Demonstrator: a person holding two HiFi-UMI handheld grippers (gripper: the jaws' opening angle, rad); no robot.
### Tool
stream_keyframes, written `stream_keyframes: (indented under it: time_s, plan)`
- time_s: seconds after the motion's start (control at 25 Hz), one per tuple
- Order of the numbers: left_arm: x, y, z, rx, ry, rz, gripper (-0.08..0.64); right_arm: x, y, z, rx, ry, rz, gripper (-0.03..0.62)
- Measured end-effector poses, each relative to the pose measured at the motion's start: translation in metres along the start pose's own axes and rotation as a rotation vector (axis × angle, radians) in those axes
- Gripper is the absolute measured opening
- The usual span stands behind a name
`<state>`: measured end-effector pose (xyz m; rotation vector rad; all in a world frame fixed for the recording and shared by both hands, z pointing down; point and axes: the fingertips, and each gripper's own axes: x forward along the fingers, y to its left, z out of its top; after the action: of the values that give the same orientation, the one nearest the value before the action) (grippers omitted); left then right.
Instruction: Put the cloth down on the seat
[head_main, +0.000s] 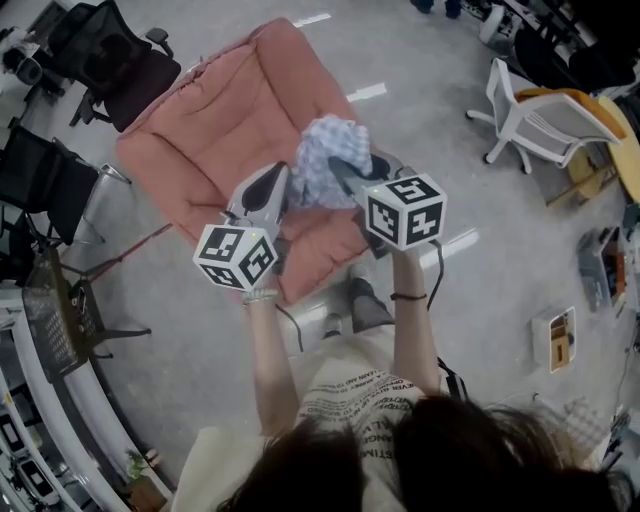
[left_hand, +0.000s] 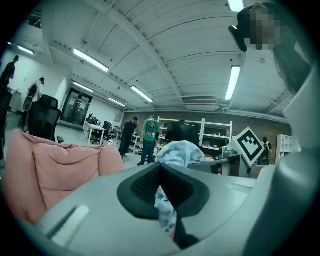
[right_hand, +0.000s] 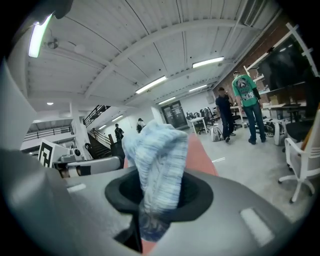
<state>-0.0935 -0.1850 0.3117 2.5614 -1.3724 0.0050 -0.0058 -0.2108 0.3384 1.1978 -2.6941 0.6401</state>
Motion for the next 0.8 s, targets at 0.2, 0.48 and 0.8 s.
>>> stream_keyframes:
  time_s: [0.2,0.48,0.8]
  plan:
    - [0.023,0.018,-0.003,-0.019,0.010,0.040,-0.002,0.024,-0.021,0.005,-0.008,0.037,0.023,0.120]
    - [0.053,0.038,-0.008,-0.036,0.026,0.077,-0.002,0.053,-0.049,0.008,-0.009,0.074,0.052,0.120]
    - [0.072,0.055,-0.026,-0.072,0.044,0.119,-0.002,0.079,-0.075,-0.002,0.006,0.128,0.079,0.120]
